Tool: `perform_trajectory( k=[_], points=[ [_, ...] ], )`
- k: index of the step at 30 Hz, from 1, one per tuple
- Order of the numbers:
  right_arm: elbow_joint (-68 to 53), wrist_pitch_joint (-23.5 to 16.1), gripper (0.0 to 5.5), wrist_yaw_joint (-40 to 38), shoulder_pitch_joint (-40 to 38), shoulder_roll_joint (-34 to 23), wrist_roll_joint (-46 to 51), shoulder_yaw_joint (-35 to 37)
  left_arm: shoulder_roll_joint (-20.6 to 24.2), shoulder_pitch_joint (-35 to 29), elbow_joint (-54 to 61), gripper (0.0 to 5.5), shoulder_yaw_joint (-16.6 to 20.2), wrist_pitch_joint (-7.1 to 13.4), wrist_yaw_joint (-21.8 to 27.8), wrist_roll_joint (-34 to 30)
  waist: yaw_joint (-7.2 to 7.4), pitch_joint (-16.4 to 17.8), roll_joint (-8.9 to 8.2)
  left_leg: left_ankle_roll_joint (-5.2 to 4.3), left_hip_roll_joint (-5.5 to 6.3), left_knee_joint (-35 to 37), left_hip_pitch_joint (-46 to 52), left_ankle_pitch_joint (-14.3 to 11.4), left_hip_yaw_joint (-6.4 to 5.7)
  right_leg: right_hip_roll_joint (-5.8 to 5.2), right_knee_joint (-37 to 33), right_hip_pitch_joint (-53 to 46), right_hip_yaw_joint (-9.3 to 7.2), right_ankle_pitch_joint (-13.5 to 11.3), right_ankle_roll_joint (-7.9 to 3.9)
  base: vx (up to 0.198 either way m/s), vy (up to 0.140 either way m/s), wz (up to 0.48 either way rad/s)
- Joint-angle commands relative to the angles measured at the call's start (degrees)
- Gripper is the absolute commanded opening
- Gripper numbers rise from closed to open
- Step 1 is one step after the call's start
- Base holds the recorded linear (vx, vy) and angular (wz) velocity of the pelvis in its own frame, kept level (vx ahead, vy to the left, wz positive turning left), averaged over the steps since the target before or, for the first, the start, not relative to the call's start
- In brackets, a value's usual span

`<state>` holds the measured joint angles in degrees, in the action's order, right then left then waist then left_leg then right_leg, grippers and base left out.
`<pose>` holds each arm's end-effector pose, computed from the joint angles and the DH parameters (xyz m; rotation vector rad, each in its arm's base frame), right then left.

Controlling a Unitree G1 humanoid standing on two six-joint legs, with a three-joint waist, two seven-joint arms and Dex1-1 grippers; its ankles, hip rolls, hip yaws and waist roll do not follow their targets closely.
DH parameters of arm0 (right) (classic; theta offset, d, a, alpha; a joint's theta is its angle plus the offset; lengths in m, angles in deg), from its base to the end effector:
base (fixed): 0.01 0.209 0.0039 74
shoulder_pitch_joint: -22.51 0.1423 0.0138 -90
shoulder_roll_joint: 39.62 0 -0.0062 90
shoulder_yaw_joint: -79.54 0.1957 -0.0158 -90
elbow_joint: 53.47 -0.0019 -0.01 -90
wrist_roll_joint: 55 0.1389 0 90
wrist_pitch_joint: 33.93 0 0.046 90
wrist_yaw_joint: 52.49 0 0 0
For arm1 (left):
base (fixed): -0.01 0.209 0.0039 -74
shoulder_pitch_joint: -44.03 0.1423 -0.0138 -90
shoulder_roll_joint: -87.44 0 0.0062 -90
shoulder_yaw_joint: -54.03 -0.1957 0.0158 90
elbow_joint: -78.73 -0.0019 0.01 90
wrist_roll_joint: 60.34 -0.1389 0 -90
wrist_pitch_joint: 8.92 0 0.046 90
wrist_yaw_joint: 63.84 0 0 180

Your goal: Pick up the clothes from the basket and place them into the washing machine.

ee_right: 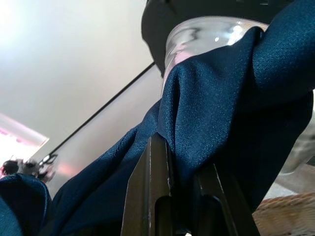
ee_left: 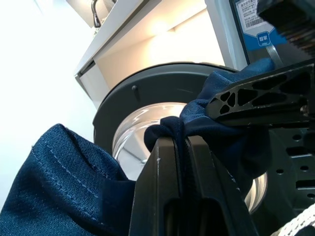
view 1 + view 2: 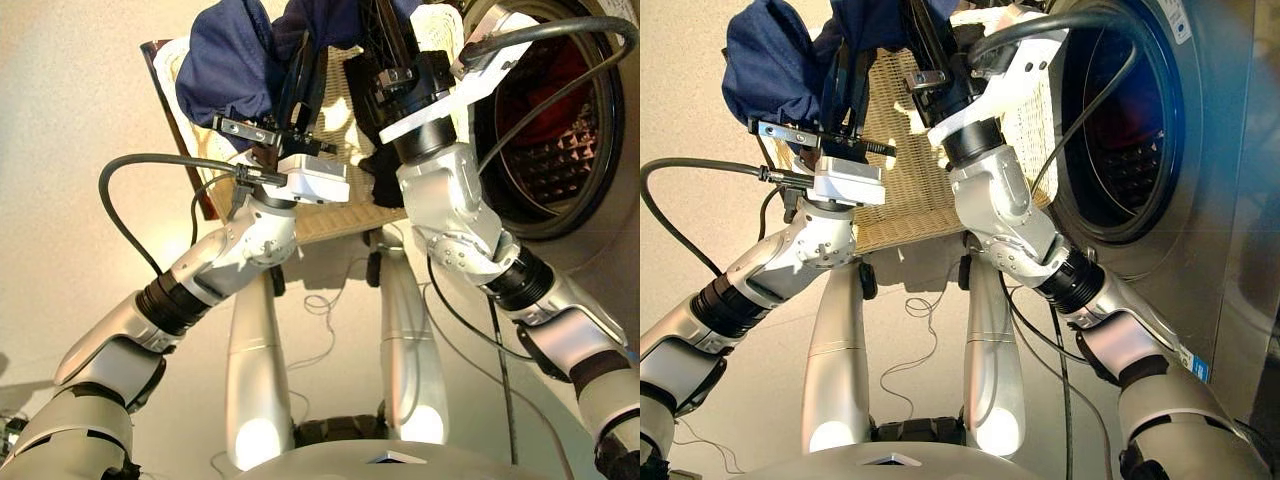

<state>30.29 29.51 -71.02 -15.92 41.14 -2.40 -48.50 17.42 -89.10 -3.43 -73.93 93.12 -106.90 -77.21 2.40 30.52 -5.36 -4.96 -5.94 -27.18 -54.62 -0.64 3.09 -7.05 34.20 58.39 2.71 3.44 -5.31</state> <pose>0.2637 -0.0683 0.2325 0.5148 -0.7626 0.6423 0.2643 0.1018 0.1859 0.5817 -1.2276 -0.0400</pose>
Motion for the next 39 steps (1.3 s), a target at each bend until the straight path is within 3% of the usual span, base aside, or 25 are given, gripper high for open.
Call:
perform_trajectory(
  k=[1,7,8,12,13,14,30,39],
  points=[
    [-2.81,-3.3,0.0,-1.9,-0.4,-0.92,-4.94,4.51,-1.7,-1.9,9.04,0.0,-0.02,4.09,-2.46,-1.13,0.66,-0.73,4.72,0.2,0.69,0.39,-1.54,1.58,1.58,0.34,-5.11,0.0,-2.64,-3.35,-0.19,0.0,0.0,0.0],
    [-1.37,-3.85,0.0,-4.72,-2.74,-0.27,-7.92,5.69,-1.62,-1.63,8.92,0.02,-0.39,4.31,-3.26,-1.27,0.68,-0.73,5.0,0.31,0.78,0.19,-1.71,1.52,1.57,0.3,-5.06,0.06,-2.55,-3.27,-0.18,0.0,0.0,0.0],
    [-1.1,-3.92,0.0,-5.0,-3.09,-0.05,-8.22,5.83,-1.67,-1.68,8.85,0.32,-0.46,4.3,-3.34,-1.24,0.73,-0.73,5.04,0.3,0.74,0.16,-1.77,1.54,1.61,0.27,-5.04,0.12,-2.54,-3.26,-0.19,0.0,0.0,0.0],
    [-0.16,-4.09,0.0,-6.32,-4.22,0.34,-9.68,6.62,-1.89,-1.69,8.58,2.91,-0.87,4.65,-3.39,-1.03,0.77,-0.73,5.14,0.35,0.76,0.1,-1.93,1.52,1.6,0.3,-4.99,0.25,-2.62,-3.23,-0.11,0.0,0.0,0.0],
    [0.04,-4.14,0.0,-6.51,-4.66,0.46,-9.84,6.77,-1.92,-1.66,8.49,5.13,-1.03,4.68,-3.34,-0.91,0.78,-0.73,5.16,0.37,0.78,0.04,-1.93,1.52,1.61,0.3,-4.95,0.26,-2.63,-3.25,-0.12,0.0,0.0,0.0],
    [0.44,-4.13,0.0,-6.92,-4.91,0.54,-10.26,6.94,-1.91,-1.67,8.42,5.5,-1.17,4.67,-3.35,-0.8,0.79,-0.73,5.2,0.38,0.78,0.05,-1.86,1.48,1.68,0.28,-4.94,0.27,-2.59,-3.24,-0.13,0.0,0.0,0.0],
    [16.79,-7.5,0.0,-22.17,-7.34,5.95,-18.94,17.77,-2.97,-1.02,7.52,5.5,-1.91,7.48,-6.69,1.46,0.51,-0.73,6.3,0.67,1.23,-0.53,-2.85,1.28,1.37,0.0,-4.56,1.03,-2.5,-3.01,-0.14,0.0,0.0,0.0],
    [31.28,-8.11,0.0,-36.22,-2.67,3.99,-24.16,29.54,-3.06,-1.69,7.58,5.5,-2.04,9.23,-8.33,3.44,0.33,-0.73,6.84,0.67,1.47,-0.94,-3.41,0.78,1.05,-0.06,-3.61,1.64,-2.44,-2.38,-0.15,0.0,0.0,0.0]
  ],
)
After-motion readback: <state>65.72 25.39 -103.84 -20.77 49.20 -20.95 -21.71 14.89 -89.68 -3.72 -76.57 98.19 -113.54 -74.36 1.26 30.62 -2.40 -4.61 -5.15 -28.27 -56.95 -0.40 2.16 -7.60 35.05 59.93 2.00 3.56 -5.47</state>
